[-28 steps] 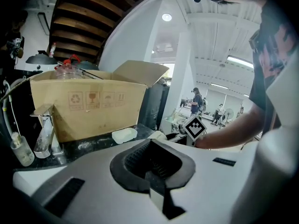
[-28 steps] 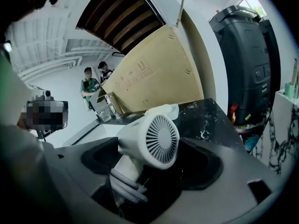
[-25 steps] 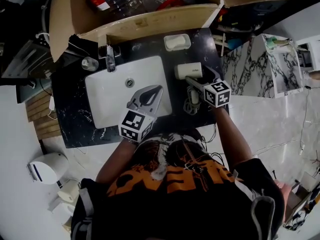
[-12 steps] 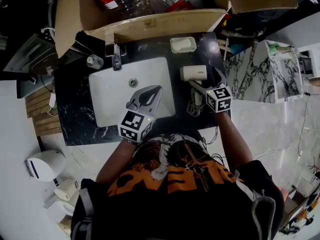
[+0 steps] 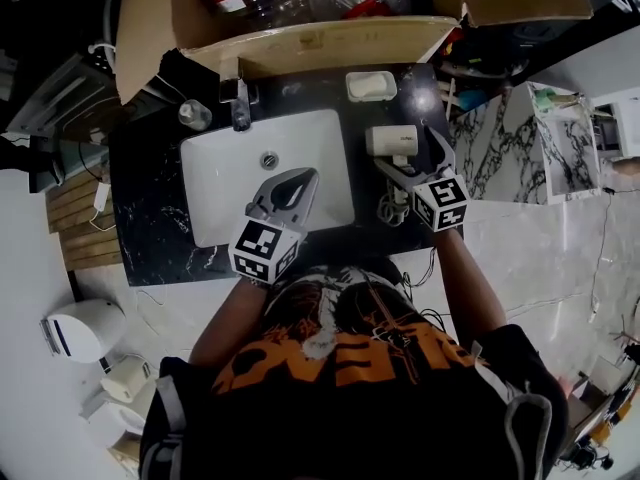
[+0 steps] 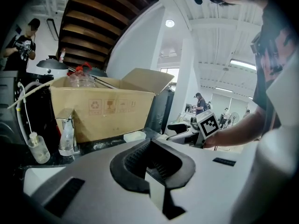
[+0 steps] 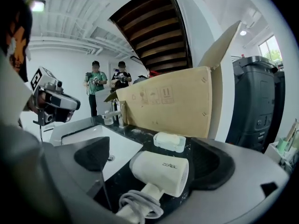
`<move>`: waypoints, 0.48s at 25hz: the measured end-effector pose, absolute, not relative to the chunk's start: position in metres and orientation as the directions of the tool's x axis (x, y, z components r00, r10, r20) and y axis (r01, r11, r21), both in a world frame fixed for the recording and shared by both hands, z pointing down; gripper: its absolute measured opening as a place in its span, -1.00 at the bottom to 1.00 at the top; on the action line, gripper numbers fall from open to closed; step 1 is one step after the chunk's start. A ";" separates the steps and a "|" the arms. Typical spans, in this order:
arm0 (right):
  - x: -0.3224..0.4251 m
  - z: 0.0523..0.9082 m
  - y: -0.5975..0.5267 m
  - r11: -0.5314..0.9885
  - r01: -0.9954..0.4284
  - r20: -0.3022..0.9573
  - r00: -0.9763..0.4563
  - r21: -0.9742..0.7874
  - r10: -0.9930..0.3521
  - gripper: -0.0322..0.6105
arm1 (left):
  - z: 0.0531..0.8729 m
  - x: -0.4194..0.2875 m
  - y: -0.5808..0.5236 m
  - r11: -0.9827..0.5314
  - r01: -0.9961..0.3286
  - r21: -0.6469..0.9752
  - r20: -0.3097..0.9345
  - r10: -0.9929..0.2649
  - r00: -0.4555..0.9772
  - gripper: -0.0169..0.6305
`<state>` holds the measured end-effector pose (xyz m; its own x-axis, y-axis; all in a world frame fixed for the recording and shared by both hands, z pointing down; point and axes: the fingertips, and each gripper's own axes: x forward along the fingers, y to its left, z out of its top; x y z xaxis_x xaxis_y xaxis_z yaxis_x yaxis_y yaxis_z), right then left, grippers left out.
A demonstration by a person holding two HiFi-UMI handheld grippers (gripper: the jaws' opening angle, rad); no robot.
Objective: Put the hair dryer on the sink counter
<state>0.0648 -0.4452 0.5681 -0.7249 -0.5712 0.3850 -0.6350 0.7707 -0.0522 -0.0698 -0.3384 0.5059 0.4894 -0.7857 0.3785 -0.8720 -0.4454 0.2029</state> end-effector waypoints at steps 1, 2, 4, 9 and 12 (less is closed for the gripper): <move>0.060 0.559 -0.442 0.774 -0.631 0.371 -0.731 -0.050 -0.573 0.76 | 0.505 -0.072 -0.335 -0.445 -0.872 0.203 0.375 -0.788 0.489 -0.88; 0.055 0.551 -0.437 0.778 -0.626 0.354 -0.739 -0.047 -0.573 0.76 | 0.503 -0.074 -0.331 -0.444 -0.873 0.203 0.370 -0.790 0.488 -0.88; 0.042 0.533 -0.427 0.793 -0.607 0.320 -0.761 -0.045 -0.564 0.75 | 0.500 -0.079 -0.323 -0.441 -0.874 0.202 0.359 -0.797 0.485 -0.88; 0.006 0.486 -0.390 0.837 -0.547 0.229 -0.818 -0.030 -0.527 0.34 | 0.483 -0.097 -0.298 -0.431 -0.880 0.200 0.320 -0.820 0.475 -0.88; -0.015 0.460 -0.363 0.855 -0.518 0.174 -0.844 -0.026 -0.507 0.11 | 0.468 -0.111 -0.280 -0.424 -0.886 0.188 0.290 -0.838 0.462 -0.88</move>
